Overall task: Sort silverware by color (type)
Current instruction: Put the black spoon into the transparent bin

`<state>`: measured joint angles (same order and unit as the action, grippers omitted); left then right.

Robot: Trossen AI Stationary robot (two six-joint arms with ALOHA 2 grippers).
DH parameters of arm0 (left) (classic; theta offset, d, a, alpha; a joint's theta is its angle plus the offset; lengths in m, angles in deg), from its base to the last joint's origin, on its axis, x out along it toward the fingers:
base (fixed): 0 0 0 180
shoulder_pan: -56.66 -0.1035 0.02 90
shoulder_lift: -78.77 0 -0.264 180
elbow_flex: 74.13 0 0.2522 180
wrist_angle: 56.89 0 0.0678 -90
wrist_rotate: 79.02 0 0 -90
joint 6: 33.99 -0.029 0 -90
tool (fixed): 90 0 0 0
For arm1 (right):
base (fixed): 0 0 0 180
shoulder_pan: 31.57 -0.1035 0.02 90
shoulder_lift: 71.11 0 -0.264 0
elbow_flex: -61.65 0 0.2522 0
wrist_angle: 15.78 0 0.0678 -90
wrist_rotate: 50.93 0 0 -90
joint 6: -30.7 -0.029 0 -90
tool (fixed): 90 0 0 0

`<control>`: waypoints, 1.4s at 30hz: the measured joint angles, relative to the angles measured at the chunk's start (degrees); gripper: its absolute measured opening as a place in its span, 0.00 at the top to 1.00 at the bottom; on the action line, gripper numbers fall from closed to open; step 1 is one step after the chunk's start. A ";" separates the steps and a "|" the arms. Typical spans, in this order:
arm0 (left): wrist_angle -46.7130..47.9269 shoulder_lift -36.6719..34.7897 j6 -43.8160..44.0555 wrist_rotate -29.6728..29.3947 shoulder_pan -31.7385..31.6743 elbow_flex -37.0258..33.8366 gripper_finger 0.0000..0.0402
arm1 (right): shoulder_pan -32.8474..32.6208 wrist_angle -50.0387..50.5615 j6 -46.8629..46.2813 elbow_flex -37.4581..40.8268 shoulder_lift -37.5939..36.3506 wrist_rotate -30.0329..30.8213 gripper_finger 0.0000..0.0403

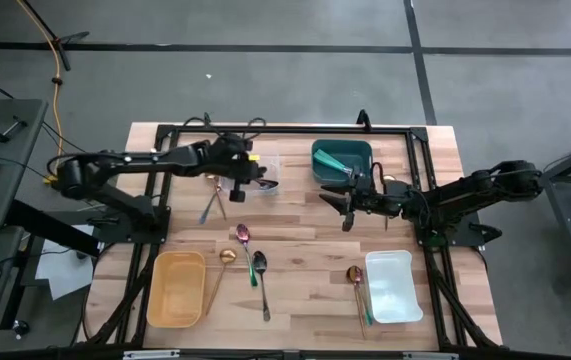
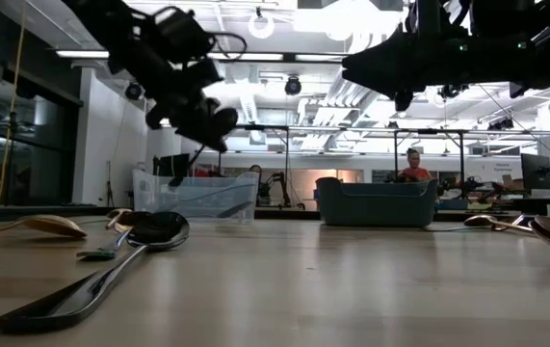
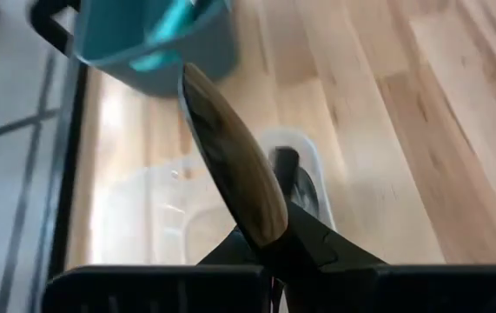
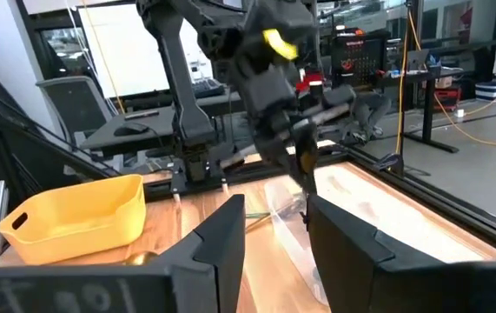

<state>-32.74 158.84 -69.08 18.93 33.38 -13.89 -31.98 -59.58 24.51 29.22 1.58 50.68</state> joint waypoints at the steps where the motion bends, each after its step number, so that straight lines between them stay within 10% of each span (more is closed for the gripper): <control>1: 0.10 0.81 -0.28 0.00 0.07 0.00 1.00 | 0.00 -0.02 0.00 0.00 0.00 0.00 0.70; 22: 4.81 5.43 -5.72 -6.87 0.97 0.02 0.98 | 0.00 -0.07 -1.33 0.00 0.00 0.00 0.70; 35: 8.52 3.16 -3.86 -17.13 3.07 2.12 0.68 | 0.00 -0.04 -0.79 0.00 0.00 0.02 0.70; 42: 13.43 -4.09 10.25 -11.48 6.21 8.63 0.58 | 0.33 -0.23 0.73 0.00 0.00 0.09 0.70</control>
<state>-19.31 154.75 -58.83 7.44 39.59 -5.26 -31.65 -59.81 25.24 29.22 1.58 50.77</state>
